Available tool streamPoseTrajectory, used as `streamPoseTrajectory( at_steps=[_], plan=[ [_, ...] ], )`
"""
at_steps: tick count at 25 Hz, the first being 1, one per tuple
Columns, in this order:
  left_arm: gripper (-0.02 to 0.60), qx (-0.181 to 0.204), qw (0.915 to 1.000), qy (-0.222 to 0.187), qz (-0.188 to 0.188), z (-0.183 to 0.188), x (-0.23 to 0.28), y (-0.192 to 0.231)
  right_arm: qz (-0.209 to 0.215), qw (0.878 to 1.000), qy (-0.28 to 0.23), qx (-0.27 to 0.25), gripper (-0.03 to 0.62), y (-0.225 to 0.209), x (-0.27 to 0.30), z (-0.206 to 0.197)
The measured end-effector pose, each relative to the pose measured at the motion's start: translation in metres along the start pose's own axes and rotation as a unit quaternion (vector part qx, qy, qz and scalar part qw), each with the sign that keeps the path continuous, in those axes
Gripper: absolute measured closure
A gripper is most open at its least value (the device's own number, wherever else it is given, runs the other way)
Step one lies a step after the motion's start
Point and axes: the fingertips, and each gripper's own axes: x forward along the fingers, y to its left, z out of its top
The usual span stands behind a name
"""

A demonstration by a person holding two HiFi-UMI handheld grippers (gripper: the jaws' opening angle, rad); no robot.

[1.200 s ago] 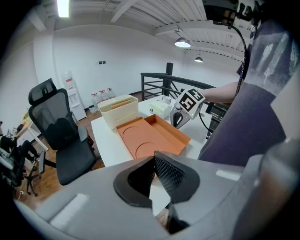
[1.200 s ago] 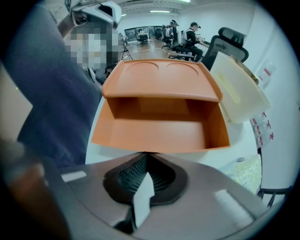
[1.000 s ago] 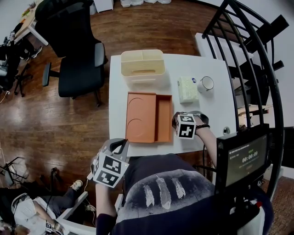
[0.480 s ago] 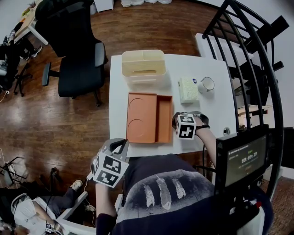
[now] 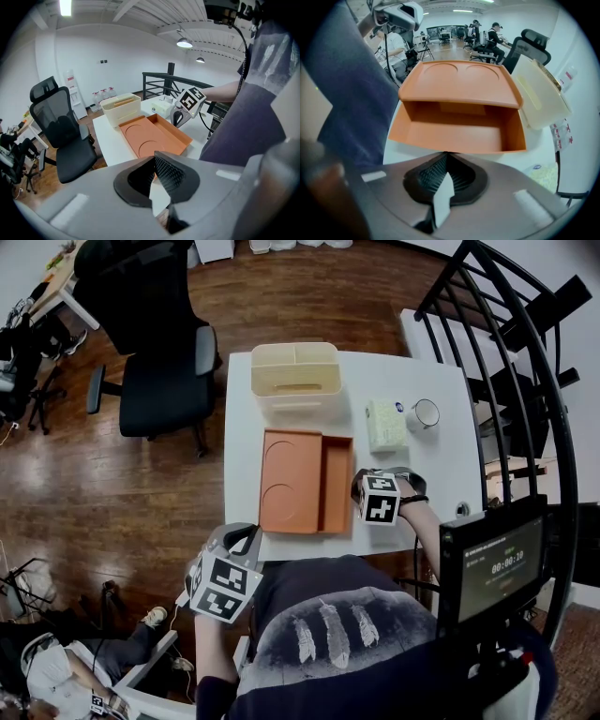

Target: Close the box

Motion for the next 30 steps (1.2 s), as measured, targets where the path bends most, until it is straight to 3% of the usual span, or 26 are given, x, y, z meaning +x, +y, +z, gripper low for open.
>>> streamPoseTrajectory(
  at_steps=[8, 30],
  plan=[
    [0.568, -0.003, 1.0, -0.002, -0.001, -0.001, 0.002, 0.002, -0.017, 1.0, 0.003, -0.007, 0.591, -0.009, 0.001, 0.0],
    [0.568, -0.014, 0.9999, -0.007, -0.001, -0.007, -0.002, 0.01, -0.014, 1.0, -0.01, -0.008, 0.591, -0.014, -0.006, 0.024]
  ],
)
